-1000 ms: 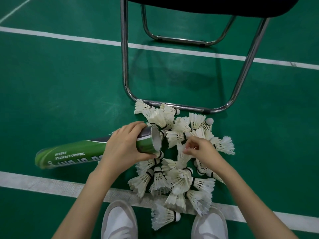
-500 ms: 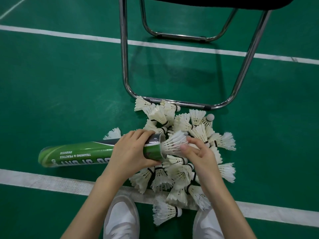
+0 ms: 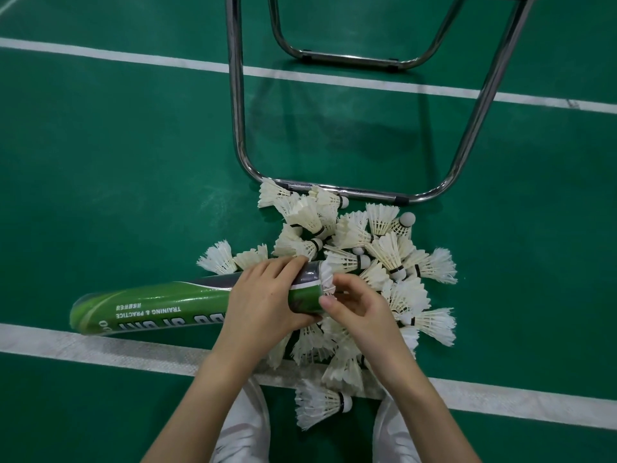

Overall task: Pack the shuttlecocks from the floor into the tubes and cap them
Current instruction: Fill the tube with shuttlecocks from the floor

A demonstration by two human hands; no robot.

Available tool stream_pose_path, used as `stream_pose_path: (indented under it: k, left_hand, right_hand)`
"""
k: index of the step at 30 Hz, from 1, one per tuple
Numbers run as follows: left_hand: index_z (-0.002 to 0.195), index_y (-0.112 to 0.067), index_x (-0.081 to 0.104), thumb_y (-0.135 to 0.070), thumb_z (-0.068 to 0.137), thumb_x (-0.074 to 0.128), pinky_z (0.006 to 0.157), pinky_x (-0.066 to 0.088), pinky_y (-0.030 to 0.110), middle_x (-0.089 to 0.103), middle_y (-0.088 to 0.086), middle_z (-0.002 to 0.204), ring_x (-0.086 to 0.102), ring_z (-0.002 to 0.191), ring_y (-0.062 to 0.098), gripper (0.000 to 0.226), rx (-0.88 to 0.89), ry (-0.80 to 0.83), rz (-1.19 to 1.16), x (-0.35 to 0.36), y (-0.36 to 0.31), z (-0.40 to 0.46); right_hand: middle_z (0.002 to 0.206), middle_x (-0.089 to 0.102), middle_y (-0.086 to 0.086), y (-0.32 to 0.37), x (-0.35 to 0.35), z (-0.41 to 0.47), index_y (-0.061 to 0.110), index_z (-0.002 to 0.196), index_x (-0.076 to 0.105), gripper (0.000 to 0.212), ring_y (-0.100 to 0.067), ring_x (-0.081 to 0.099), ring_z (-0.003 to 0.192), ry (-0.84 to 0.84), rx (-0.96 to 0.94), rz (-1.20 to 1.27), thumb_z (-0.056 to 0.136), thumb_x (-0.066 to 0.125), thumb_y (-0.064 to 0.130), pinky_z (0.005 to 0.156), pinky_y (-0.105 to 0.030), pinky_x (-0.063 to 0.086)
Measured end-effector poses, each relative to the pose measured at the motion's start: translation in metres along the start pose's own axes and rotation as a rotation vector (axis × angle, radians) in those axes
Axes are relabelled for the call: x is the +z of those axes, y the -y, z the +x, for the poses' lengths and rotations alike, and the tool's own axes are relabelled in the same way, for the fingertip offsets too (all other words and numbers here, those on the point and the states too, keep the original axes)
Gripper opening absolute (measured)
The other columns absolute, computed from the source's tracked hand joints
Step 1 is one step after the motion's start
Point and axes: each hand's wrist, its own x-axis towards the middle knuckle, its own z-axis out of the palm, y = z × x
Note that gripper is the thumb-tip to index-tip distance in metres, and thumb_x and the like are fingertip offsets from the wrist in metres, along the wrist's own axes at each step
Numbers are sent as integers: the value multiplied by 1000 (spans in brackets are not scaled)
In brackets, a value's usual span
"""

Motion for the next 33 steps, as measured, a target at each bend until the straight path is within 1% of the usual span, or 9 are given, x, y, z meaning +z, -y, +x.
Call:
stream_pose_path:
  k: [3, 5, 11, 16, 20, 24, 27, 30, 33]
  left_hand:
    - [119, -15, 57, -55, 51, 80, 84, 46, 36, 64, 2, 112, 60, 98, 24, 82, -1, -7, 8, 0, 0, -1]
    - [119, -14, 57, -54, 51, 80, 84, 46, 37, 64, 2, 111, 60, 97, 25, 82, -2, -5, 13, -1, 0, -1]
    - [120, -14, 56, -55, 50, 81, 84, 47, 37, 64, 2, 110, 60, 97, 24, 85, 9, 8, 27, 1, -3, -4]
    - [119, -13, 57, -54, 49, 81, 84, 47, 37, 65, 3, 110, 61, 97, 25, 84, 18, -5, 24, 1, -4, -6]
    - [118, -11, 58, -54, 51, 78, 85, 47, 39, 65, 4, 110, 61, 97, 26, 82, 19, -21, 17, 1, -5, -7]
    - [118, -11, 58, -56, 56, 61, 85, 47, 39, 65, 6, 109, 61, 96, 27, 77, 34, -41, 6, 0, -6, -6]
    - [119, -10, 57, -52, 56, 65, 85, 46, 39, 65, 6, 109, 61, 96, 27, 77, 39, -46, 2, 1, -5, -7]
    - [121, -11, 56, -55, 57, 64, 87, 45, 38, 64, 5, 111, 60, 99, 26, 77, 47, -25, 2, 5, -4, -7]
    - [128, -17, 49, -62, 54, 67, 88, 43, 35, 62, 1, 115, 58, 104, 22, 89, 62, 16, -28, 4, 0, -7]
  right_hand:
    - [100, 66, -5, -5, -1, 0, 24, 98, 63, 23, -14, 63, 96, 9, -6, -14, 81, 67, 8, 85, -27, 53]
    - [104, 67, -8, -6, -2, -1, 19, 102, 64, 24, -19, 63, 100, 19, -13, -31, 82, 67, 7, 88, -30, 53]
    - [99, 70, -1, -8, -5, -3, 24, 97, 66, 25, -12, 65, 96, 27, -39, -82, 82, 66, 4, 87, -28, 53]
    - [96, 70, 7, -8, -6, -6, 30, 94, 65, 30, -4, 65, 93, 53, -38, -63, 83, 65, 2, 80, -18, 51]
    - [98, 70, 9, -8, -6, -8, 33, 95, 64, 32, -4, 65, 96, 46, -54, -108, 83, 65, 4, 84, -21, 52]
    - [98, 70, 10, -8, -6, -8, 33, 98, 64, 31, -3, 64, 96, 52, -74, -160, 82, 67, 7, 88, -21, 51]
    - [100, 69, 9, -10, -3, -8, 29, 102, 64, 29, -2, 63, 97, 35, -79, -181, 81, 69, 10, 89, -20, 49]
    - [90, 69, 11, -11, 0, -8, 30, 96, 63, 28, 1, 63, 90, 8, -72, -151, 80, 69, 8, 80, -16, 50]
    - [89, 70, 6, -13, 1, -8, 27, 95, 64, 24, -2, 63, 87, 0, -43, -122, 81, 68, 8, 74, -17, 51]
